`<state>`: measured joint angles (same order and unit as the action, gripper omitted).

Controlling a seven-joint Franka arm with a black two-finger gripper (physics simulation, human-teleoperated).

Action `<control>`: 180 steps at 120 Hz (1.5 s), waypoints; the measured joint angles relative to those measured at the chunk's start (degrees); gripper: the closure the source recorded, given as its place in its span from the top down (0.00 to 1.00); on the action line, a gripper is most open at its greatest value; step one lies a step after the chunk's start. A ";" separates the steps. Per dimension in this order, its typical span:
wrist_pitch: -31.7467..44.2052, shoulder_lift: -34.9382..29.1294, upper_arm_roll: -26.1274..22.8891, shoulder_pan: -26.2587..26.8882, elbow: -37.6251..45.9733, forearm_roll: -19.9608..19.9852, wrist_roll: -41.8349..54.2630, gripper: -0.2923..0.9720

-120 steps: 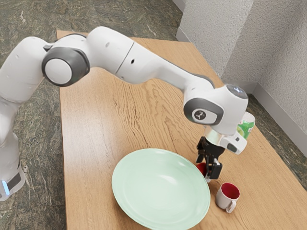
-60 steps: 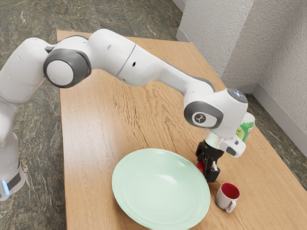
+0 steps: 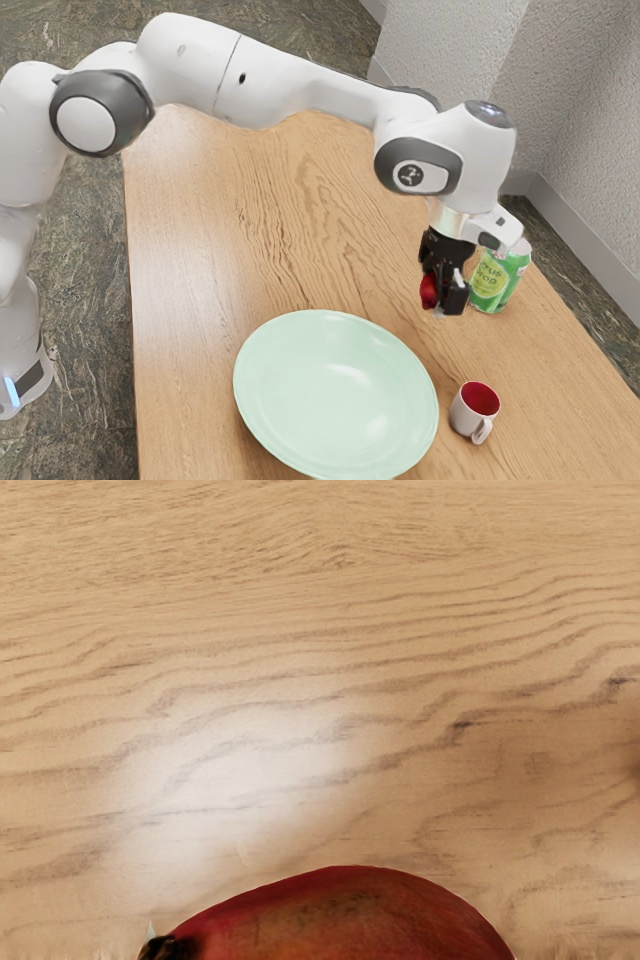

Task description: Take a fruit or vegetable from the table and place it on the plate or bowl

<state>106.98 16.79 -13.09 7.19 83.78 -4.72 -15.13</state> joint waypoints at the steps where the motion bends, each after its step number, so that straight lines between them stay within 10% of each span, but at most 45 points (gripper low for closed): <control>1: -0.03 -0.75 -0.05 0.00 0.70 0.03 0.02 0.46; 50: 1.78 -26.28 -6.64 0.32 28.00 4.16 0.65 0.46; 151: 6.15 -22.99 -14.91 0.29 31.99 5.06 1.05 0.46; 180: 7.33 -22.35 -15.73 0.46 31.99 5.23 1.21 0.71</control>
<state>114.31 -5.56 -28.82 7.65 115.78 0.51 -13.92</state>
